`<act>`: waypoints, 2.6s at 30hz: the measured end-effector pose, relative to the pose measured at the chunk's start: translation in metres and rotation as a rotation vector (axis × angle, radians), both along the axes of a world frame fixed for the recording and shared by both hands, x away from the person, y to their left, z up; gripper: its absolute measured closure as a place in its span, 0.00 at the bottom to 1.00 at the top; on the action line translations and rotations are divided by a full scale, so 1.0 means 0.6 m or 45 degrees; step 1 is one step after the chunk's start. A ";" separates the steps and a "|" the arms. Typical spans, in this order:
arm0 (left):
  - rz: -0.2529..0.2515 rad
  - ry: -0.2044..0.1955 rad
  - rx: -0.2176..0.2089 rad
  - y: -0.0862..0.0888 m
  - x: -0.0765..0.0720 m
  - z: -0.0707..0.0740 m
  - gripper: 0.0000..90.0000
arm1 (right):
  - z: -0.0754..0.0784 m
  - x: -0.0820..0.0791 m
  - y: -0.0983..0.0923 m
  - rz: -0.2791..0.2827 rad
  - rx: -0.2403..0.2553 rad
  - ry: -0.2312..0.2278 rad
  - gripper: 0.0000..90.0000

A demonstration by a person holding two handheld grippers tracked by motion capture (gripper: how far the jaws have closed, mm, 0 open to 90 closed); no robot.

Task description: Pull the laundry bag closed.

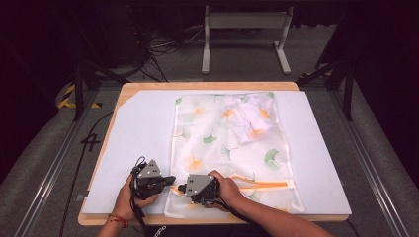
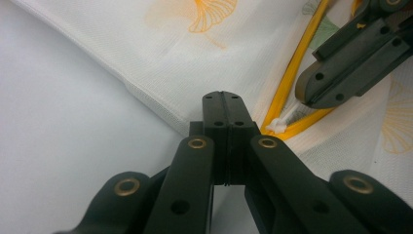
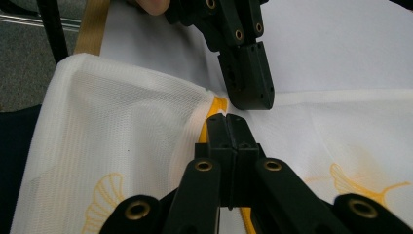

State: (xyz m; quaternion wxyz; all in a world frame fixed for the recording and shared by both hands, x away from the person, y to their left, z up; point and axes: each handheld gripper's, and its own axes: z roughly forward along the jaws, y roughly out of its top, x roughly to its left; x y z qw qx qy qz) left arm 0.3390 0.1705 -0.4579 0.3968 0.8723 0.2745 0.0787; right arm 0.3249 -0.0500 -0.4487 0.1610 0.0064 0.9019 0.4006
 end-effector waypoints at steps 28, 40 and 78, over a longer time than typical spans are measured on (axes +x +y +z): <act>-0.023 -0.028 0.049 -0.005 -0.001 0.003 1.00 | 0.020 -0.005 -0.109 -0.089 0.028 0.077 1.00; -0.026 -0.026 0.046 -0.004 0.000 0.003 1.00 | 0.026 -0.009 -0.168 -0.131 0.057 0.094 1.00; -0.028 -0.004 0.026 -0.001 0.003 0.002 1.00 | 0.027 -0.031 -0.364 -0.257 0.154 0.126 1.00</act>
